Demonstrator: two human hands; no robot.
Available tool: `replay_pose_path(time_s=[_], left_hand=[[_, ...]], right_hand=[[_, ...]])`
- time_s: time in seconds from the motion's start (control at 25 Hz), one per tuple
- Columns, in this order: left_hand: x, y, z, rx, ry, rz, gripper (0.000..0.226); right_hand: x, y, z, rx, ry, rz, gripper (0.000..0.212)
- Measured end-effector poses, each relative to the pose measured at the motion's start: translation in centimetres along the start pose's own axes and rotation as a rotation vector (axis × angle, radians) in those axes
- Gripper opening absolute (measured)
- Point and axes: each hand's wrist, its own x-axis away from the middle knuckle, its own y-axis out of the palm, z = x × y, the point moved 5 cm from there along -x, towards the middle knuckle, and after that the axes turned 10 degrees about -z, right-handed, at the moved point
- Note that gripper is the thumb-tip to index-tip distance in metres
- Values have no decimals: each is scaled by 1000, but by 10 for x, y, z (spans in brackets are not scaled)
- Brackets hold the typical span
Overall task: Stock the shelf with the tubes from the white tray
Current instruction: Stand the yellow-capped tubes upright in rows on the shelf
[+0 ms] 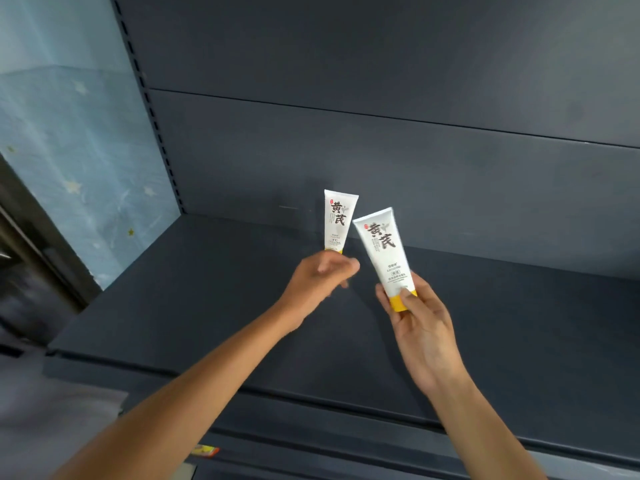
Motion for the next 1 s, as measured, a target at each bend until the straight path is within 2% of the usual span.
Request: replay_pose_path(time_s=[0.04,0.12,0.36,0.48,0.6,0.8,1.0], left_hand=[[7,11,-1,6,5,-97,32],[14,16,-4,24,35,-156,31],[17,-21,-12,-107,71,-55,38],[8,-35,-8,-301,70,-29,40],[-1,-40,-11,-474,62,-12,41],[-9,-45,-25,-460,78,56,36],[-15,-43,-26,-473,71,74,33]], right_hand=[[-1,7,6,28,7,-44,31],[-2,19,17,131,20,-132,32],[-27,29,33,772,-21,-135,35],[-48,28,41,1005,15,-164,40],[-62,31,45,1133,18,-205,41],[-75,27,49,1246,31,-230,41],[-83,21,58,1436,-17,-262,24]])
